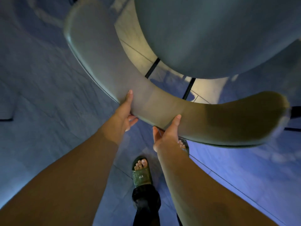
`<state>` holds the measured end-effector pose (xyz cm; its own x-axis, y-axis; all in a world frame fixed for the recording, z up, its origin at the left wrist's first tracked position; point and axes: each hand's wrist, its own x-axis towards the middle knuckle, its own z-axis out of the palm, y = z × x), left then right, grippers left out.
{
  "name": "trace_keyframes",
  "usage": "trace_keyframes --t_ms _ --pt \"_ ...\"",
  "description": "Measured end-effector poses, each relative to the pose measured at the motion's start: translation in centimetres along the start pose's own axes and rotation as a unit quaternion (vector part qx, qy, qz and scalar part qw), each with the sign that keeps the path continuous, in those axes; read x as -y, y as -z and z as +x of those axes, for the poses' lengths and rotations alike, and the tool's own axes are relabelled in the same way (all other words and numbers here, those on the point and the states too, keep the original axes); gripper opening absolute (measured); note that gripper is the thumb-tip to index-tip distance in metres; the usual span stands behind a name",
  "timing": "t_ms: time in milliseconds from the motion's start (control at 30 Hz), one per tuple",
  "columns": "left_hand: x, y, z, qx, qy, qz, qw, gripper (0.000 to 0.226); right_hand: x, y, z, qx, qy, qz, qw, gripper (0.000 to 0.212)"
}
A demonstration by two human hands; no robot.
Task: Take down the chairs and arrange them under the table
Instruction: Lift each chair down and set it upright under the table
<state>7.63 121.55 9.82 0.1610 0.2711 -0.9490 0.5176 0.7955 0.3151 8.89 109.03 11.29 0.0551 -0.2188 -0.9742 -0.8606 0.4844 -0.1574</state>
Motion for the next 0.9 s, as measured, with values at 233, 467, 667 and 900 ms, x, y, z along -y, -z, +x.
trace_keyframes --t_ms 233,467,667,900 --pt "-3.0 -1.8 -9.5 -0.005 -0.054 0.069 0.996 0.064 4.3 1.2 -9.1 -0.038 0.075 -0.007 0.996 0.086" --pt "-7.6 -4.0 -17.3 -0.045 -0.138 0.134 0.98 0.053 9.1 1.9 -18.0 0.002 0.09 0.002 0.996 0.074" --pt "-12.0 -7.2 -23.2 -0.062 -0.182 0.171 0.966 0.04 14.3 0.9 -23.8 0.006 0.145 -0.045 0.988 0.042" --pt "-16.7 -10.3 -27.6 -0.069 -0.192 0.207 0.957 0.041 19.2 -1.0 -28.6 0.008 0.19 -0.083 0.978 0.026"
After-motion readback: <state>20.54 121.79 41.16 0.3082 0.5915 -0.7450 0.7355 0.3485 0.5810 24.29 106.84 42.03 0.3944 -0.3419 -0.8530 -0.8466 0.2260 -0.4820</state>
